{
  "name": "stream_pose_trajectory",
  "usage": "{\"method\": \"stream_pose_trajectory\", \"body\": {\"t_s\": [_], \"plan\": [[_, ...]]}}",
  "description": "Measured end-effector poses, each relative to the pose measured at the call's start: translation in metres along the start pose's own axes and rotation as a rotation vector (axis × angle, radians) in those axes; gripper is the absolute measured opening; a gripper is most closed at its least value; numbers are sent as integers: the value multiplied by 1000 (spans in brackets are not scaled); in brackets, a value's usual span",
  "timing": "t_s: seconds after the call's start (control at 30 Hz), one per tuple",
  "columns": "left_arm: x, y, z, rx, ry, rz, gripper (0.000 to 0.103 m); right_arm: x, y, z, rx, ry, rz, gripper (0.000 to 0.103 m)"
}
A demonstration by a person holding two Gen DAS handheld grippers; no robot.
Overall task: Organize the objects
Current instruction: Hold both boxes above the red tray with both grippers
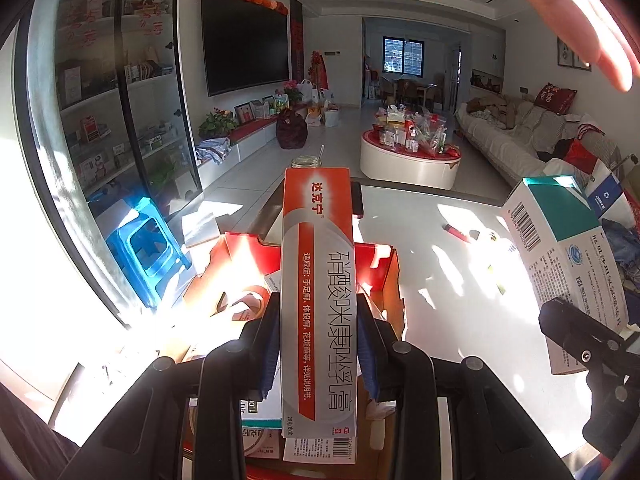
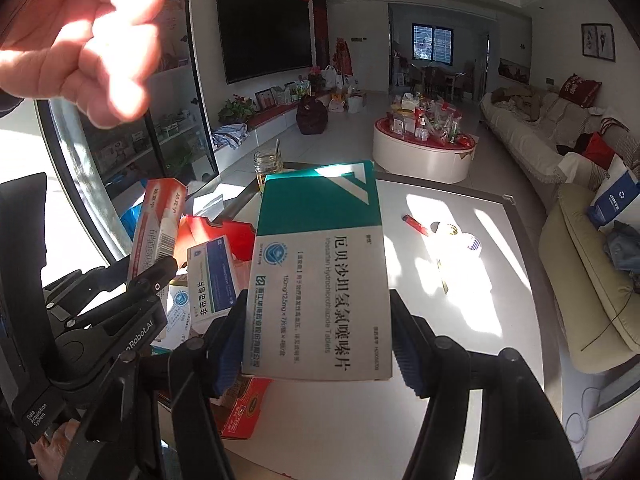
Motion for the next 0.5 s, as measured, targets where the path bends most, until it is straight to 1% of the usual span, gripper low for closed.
{"method": "stream_pose_trajectory", "body": {"t_s": [0.03, 0.07, 0.1, 0.17, 0.2, 0.27, 0.5], "plan": [[1, 5, 1, -2, 0, -1, 36, -1, 4, 2, -18, -8, -10, 63], [3, 1, 0, -4, -1, 0, 36, -1, 7, 4, -34, -15, -19, 63], [-2, 8, 0, -6, -2, 1, 36, -1, 11, 5, -48, -20, -28, 63], [-6, 1, -5, -10, -3, 1, 36, 0, 16, 8, -67, -26, -38, 63], [-5, 14, 5, -12, -3, 2, 36, 2, 18, 9, -73, -25, -42, 63], [2, 12, 6, -16, -2, 4, 36, 5, 20, 10, -83, -21, -47, 63], [4, 18, 0, -28, 1, 8, 36, 11, 26, 10, -94, -9, -25, 63]]}}
Point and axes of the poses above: each gripper's, at about its wrist camera, not at the fingertips, and x roughly the way its jaws point, y to its left, z to its top, the point moved 9 cm from there along x, roughly the way its jaws point, and after that the axes turned 13 degrees about -z, right-handed, at the moved point
